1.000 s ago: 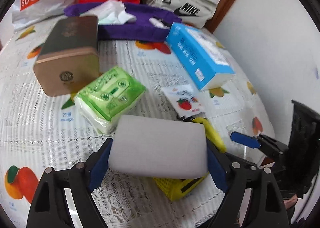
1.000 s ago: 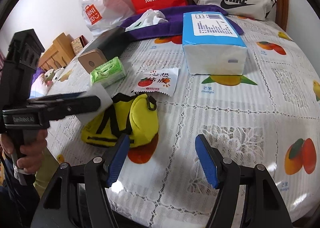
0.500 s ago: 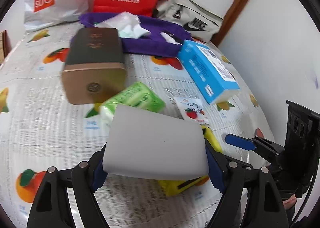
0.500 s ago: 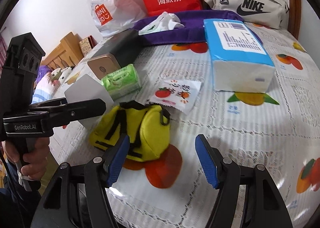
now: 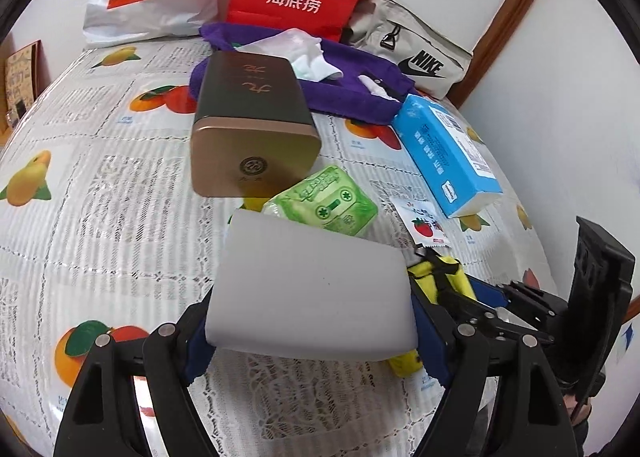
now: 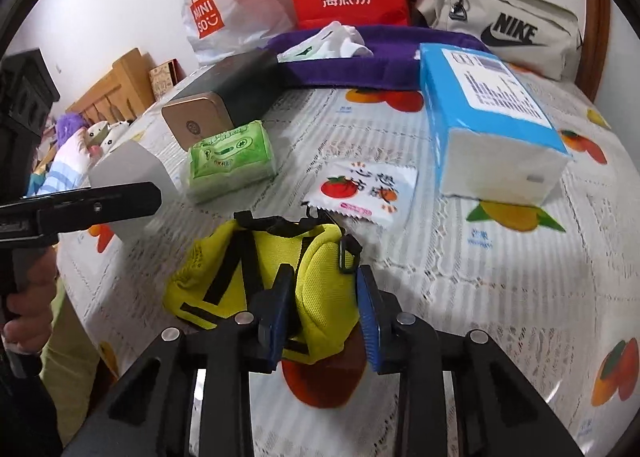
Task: Organize soft objects
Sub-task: 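Grasp the white sponge block with the left gripper while the right grasps the yellow bag, then carry the sponge block and yellow bag over the purple towel with both grippers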
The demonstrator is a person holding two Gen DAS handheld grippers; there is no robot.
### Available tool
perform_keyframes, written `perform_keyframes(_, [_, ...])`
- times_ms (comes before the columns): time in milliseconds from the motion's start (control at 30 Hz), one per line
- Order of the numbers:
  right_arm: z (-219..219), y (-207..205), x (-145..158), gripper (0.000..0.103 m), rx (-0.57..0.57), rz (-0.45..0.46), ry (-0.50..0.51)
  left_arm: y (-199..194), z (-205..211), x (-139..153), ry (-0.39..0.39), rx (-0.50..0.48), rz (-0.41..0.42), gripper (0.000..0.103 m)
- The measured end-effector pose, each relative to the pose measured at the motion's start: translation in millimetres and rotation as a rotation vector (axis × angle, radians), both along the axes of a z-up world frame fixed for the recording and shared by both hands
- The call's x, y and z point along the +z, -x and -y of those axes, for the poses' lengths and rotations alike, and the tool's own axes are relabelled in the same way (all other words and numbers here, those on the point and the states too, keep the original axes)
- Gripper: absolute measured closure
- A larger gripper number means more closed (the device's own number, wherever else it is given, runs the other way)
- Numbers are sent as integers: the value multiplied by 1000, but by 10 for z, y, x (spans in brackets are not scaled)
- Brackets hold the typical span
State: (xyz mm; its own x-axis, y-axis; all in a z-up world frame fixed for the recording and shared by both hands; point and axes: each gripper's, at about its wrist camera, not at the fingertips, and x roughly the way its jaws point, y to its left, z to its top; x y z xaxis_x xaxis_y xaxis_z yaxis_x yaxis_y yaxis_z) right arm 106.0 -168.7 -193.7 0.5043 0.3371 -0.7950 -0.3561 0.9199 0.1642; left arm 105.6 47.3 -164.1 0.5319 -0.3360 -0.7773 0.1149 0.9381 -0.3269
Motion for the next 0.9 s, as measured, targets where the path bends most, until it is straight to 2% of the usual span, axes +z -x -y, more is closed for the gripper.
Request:
perform_keyframes(200, [223, 168, 43, 73, -9, -12, -25, 15, -40, 33, -16, 21, -3, 22])
perform_keyframes(400, [554, 240, 121, 74, -84, -1, -3, 15, -38, 206, -46, 38, 20, 22])
perform_keyframes(633, [819, 211, 379, 75, -150, 62, -35, 10, -99, 440, -73, 69, 51, 22])
perform_keyframes(900, [927, 84, 672, 75, -154, 106, -88, -114, -108, 698, -80, 89, 79, 22])
